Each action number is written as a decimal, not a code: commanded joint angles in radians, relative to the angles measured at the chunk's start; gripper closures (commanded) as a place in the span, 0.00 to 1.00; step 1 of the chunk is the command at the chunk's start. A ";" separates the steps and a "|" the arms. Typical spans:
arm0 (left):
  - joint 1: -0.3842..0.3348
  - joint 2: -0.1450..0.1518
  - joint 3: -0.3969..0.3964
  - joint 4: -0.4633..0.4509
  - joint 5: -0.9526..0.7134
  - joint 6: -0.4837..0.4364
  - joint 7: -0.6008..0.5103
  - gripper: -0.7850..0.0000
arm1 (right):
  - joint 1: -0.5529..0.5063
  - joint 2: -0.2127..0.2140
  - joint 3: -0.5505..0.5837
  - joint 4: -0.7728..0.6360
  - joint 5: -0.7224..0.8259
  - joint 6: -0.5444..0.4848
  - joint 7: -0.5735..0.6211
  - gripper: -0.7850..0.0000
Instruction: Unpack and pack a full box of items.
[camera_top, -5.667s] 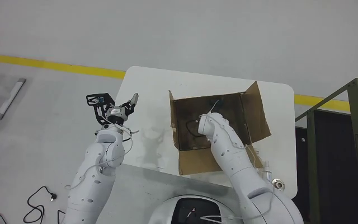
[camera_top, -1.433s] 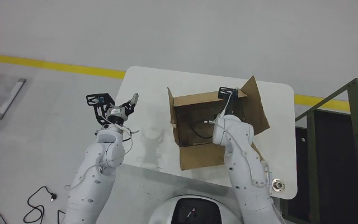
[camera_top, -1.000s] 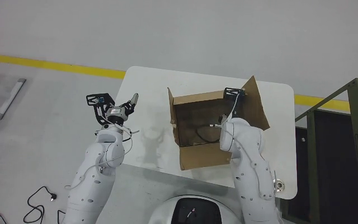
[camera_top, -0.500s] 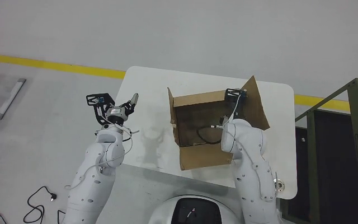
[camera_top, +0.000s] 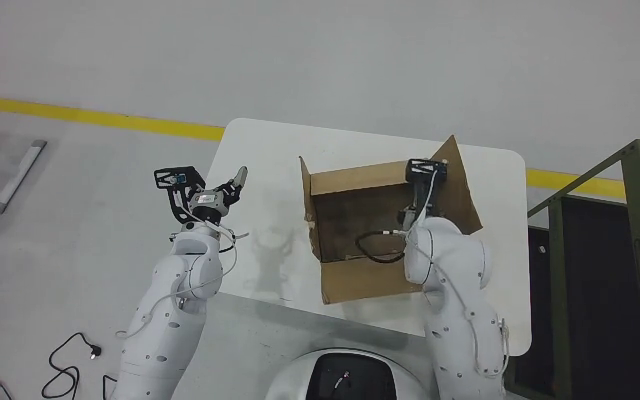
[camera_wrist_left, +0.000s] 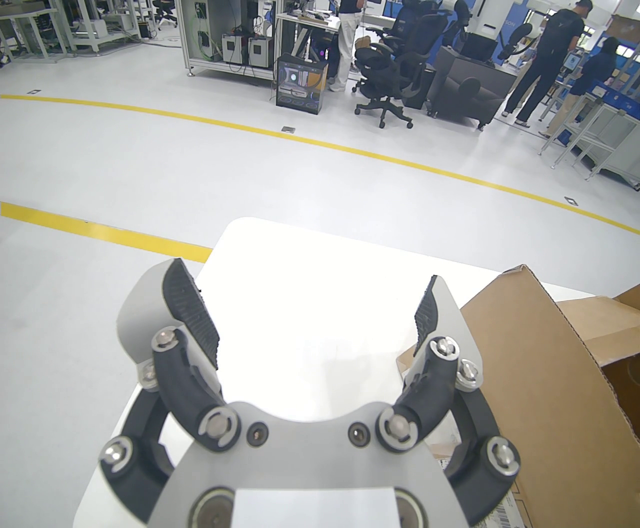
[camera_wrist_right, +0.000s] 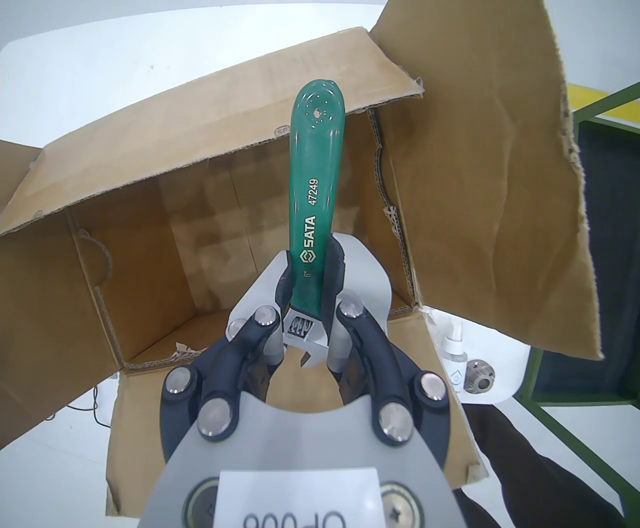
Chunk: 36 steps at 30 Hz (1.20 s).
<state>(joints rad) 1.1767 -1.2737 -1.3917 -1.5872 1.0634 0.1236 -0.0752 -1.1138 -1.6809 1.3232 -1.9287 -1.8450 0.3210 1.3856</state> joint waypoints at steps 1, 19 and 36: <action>0.000 0.000 0.000 0.000 0.000 0.000 0.000 0.00 | -0.011 0.000 0.002 -0.031 -0.012 -0.014 0.020 1.00; 0.000 0.000 0.000 0.000 0.000 0.000 0.000 0.00 | -0.132 0.005 0.054 -0.199 -0.085 -0.138 0.150 1.00; 0.000 0.000 0.000 0.000 0.000 0.000 0.000 0.00 | -0.233 -0.010 0.084 -0.378 -0.104 -0.199 0.150 1.00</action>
<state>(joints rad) 1.1767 -1.2737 -1.3917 -1.5872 1.0634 0.1236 -0.0752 -1.3480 -1.6888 1.4048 -2.2928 -1.9499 0.1234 1.5359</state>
